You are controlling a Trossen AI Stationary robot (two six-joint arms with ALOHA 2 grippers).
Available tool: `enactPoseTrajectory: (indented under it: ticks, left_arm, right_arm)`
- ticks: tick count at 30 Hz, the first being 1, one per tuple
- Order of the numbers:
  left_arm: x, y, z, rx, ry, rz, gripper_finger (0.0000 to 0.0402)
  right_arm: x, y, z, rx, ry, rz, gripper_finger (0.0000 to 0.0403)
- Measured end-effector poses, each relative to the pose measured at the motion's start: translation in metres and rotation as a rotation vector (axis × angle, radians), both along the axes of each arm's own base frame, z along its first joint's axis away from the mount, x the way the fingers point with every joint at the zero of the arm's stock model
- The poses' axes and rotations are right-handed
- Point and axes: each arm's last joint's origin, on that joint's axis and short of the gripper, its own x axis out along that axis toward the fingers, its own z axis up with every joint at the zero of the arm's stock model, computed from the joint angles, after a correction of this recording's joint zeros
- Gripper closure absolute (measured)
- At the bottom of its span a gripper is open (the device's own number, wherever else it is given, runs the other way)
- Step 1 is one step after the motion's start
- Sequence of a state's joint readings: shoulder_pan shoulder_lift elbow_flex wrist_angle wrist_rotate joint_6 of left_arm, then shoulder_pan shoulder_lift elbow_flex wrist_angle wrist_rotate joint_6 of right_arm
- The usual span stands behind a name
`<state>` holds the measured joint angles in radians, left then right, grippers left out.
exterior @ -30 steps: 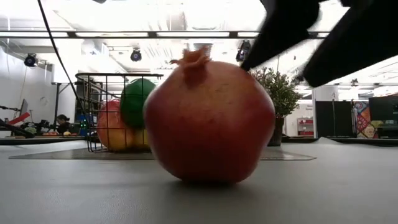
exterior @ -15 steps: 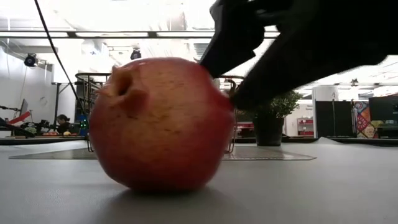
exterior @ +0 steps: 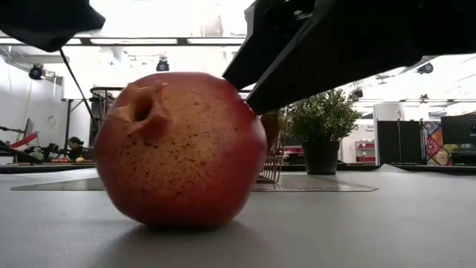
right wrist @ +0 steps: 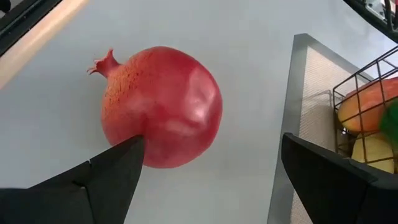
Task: Build produce basket
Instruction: Put the pomegranate into the wire basket
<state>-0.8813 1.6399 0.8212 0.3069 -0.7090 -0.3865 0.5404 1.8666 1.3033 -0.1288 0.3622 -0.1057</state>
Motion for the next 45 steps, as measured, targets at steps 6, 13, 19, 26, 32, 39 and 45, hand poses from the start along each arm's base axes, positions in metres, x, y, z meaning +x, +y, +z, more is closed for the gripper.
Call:
enactPoseTrajectory:
  ticks: [6,13,19,26,32,39,45]
  left_arm:
    - [0.016,-0.007,-0.016,-0.008,-0.004,0.015,0.0139]
    - [0.029,-0.015,-0.021,-0.012,0.006,0.016,0.0232]
    - [0.038,-0.017,-0.03,-0.004,0.024,0.019,0.0329]
    - [0.042,-0.011,-0.034,0.003,0.077,-0.013,0.0395]
    - [0.041,-0.007,-0.034,0.03,0.104,-0.009,0.0399]
    - [0.046,0.004,-0.039,0.042,0.114,0.025,0.0401]
    - [0.045,0.01,-0.044,0.027,0.098,0.037,0.0401]
  right_arm:
    - [-0.002,0.001,0.018,-0.018,0.045,0.041,0.0044]
    - [-0.002,0.007,0.023,0.04,0.079,0.158,0.0044]
    - [0.0,0.01,0.022,0.032,0.051,0.185,0.0044]
    - [0.009,0.012,0.015,0.011,-0.004,0.224,0.0044]
    - [0.01,0.009,0.015,0.0,-0.003,0.246,0.0044]
    - [0.02,0.005,-0.006,-0.013,0.016,0.242,0.0044]
    - [0.029,-0.002,-0.023,-0.006,0.05,0.201,0.0044]
